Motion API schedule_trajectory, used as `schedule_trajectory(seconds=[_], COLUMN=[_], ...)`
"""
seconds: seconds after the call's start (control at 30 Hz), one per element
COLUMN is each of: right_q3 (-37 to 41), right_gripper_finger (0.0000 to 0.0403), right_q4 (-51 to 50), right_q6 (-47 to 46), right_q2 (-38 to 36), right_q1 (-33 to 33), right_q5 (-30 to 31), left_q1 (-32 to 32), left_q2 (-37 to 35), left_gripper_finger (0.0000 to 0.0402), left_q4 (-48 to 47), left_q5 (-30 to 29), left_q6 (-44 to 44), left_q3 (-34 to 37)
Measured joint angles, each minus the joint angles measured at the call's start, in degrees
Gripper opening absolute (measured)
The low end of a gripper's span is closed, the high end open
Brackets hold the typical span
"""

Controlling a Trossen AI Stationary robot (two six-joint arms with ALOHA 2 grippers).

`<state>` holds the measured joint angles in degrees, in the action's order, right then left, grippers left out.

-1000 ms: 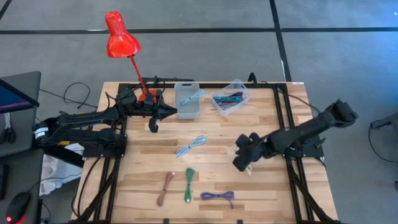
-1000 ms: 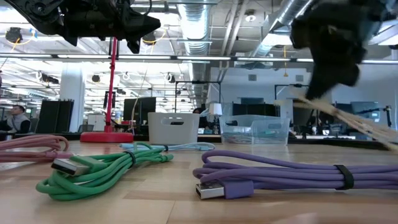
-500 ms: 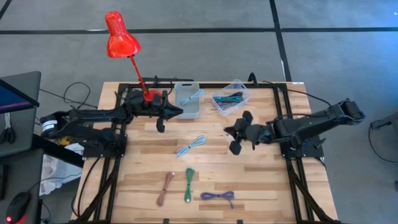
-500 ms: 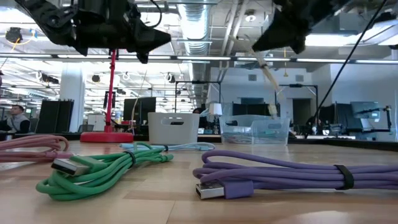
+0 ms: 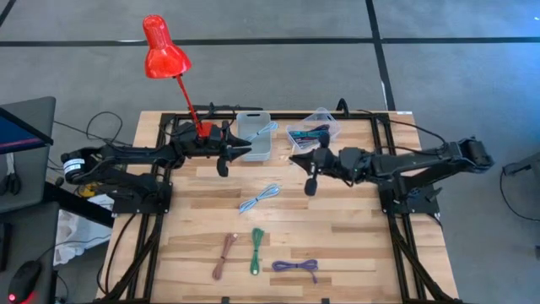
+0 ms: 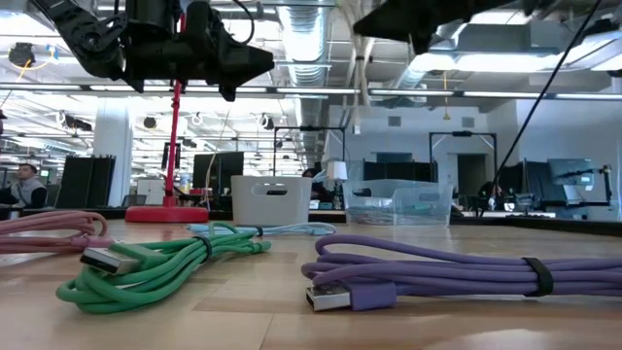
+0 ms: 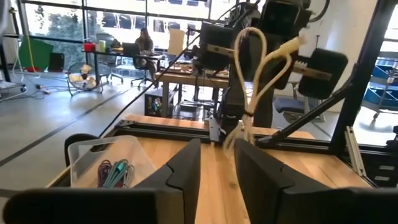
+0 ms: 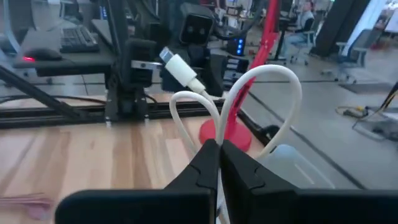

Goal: Pick & Place USB Port
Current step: Put the light brown charger cable into the gray bin

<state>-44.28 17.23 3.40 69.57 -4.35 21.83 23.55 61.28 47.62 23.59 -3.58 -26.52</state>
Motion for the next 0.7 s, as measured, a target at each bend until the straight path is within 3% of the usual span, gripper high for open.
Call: schedule_trajectory(seconds=[0.4, 0.7], right_q3=[-0.1, -7.6], right_gripper_finger=[0.0, 0.0], right_q4=[16.4, 16.4], right_q6=[1.7, 4.7], right_q2=[7.9, 15.3], right_q1=[5.9, 7.7], right_q5=[-13.2, -16.1], left_q1=[0.0, -2.4], left_q2=[1.9, 3.7], left_gripper_finger=[0.0142, 0.0157], left_q4=[0.0, 0.2], left_q5=[-0.1, -0.2], left_q6=[-1.9, -1.5], left_q3=[0.0, 0.0])
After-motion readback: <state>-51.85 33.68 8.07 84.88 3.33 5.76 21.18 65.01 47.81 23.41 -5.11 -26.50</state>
